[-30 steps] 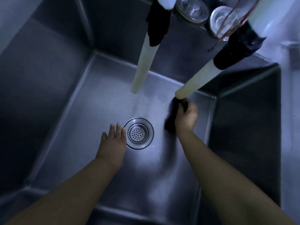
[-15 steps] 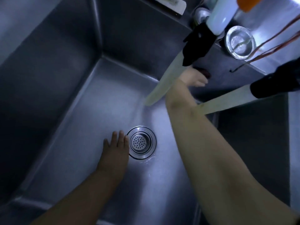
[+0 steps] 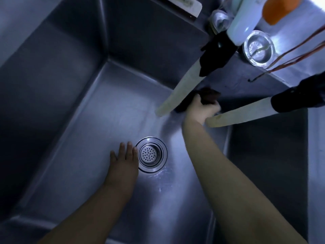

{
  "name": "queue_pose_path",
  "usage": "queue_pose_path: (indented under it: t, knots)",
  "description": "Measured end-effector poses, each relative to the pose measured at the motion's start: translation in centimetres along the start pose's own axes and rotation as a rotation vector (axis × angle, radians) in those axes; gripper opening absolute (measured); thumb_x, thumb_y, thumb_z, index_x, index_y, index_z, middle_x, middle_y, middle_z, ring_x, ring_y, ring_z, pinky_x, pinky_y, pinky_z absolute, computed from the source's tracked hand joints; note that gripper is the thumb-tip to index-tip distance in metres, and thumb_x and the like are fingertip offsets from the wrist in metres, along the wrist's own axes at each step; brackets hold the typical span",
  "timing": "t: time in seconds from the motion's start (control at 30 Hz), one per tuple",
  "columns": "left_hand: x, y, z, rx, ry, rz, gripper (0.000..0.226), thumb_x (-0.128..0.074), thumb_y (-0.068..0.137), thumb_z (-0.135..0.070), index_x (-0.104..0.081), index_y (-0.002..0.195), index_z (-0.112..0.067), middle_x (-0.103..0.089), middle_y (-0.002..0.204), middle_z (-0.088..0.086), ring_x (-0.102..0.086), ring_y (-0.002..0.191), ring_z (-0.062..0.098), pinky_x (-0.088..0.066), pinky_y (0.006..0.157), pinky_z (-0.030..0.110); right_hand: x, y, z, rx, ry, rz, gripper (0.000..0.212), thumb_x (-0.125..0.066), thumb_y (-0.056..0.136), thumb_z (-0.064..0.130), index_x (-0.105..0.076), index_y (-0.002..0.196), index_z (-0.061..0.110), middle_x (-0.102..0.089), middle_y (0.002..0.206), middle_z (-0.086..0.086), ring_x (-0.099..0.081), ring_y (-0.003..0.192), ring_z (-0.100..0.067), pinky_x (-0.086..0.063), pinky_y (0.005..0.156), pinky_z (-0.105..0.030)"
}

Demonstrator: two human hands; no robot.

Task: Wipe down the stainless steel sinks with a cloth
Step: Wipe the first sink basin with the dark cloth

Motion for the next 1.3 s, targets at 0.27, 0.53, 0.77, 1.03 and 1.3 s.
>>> queue_pose_path:
  t: [0.27, 0.53, 0.77, 1.03, 1.3]
  knots:
    - [0.0, 0.3, -0.2, 0.014, 0.017, 0.017, 0.08, -0.047, 0.095, -0.016, 0.012, 0.146, 0.003, 0.015, 0.155, 0.024, 0.008, 0.142, 0.044, -0.012, 0.115, 0.055, 8.9, -0.7, -2.1, 0.744, -0.538, 0.39, 0.027, -0.051, 0.08, 0.001, -0.062, 0.105, 0.0, -0.049, 0.129, -0.027, -0.048, 0.121, -0.034, -0.037, 0.104, -0.031]
    - [-0.4, 0.6, -0.3, 0.025, 0.046, 0.012, 0.081, -0.048, 0.094, -0.018, 0.012, 0.146, 0.003, 0.014, 0.155, 0.024, 0.007, 0.143, 0.043, -0.012, 0.115, 0.055, -1.5, -8.7, -8.4, 1.121, -1.0, 1.072, 0.06, -0.052, 0.091, 0.028, -0.036, 0.144, 0.005, -0.023, 0.155, -0.016, -0.009, 0.145, -0.032, -0.005, 0.118, -0.042]
    - [-0.6, 0.6, -0.5, 0.029, 0.065, 0.03, 0.09, -0.055, 0.09, -0.021, 0.011, 0.147, 0.0, 0.016, 0.155, 0.023, 0.007, 0.143, 0.042, -0.013, 0.115, 0.053, -2.3, -0.4, -7.3, 1.029, -1.149, 0.882, 0.061, -0.045, 0.095, 0.036, -0.025, 0.149, 0.018, -0.011, 0.159, -0.01, -0.002, 0.146, -0.031, 0.007, 0.116, -0.039]
    - [-0.7, 0.5, -0.6, 0.024, 0.081, 0.024, 0.101, -0.065, 0.084, -0.026, 0.009, 0.147, 0.0, 0.012, 0.156, 0.022, 0.004, 0.143, 0.041, -0.015, 0.115, 0.053, 7.1, 2.4, -9.1, 0.76, -1.311, 0.685, 0.061, -0.042, 0.097, 0.033, -0.017, 0.151, 0.018, -0.001, 0.159, -0.014, 0.003, 0.146, -0.034, -0.001, 0.117, -0.045]
    - [-0.9, 0.2, -0.6, 0.02, 0.114, 0.027, 0.106, -0.067, 0.082, -0.032, 0.01, 0.147, 0.0, 0.012, 0.156, 0.022, 0.004, 0.144, 0.041, -0.017, 0.115, 0.051, 14.5, -11.5, -13.4, 0.869, -1.23, 1.017, 0.061, -0.033, 0.094, 0.043, -0.019, 0.15, 0.022, 0.0, 0.157, -0.012, 0.005, 0.143, -0.039, -0.006, 0.116, -0.052]
Point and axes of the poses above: each hand's wrist, its own y-axis towards the middle knuckle, its own x-axis out of the back of the hand, z = x × y, the point moved 7 cm from there along y, towards the middle knuckle
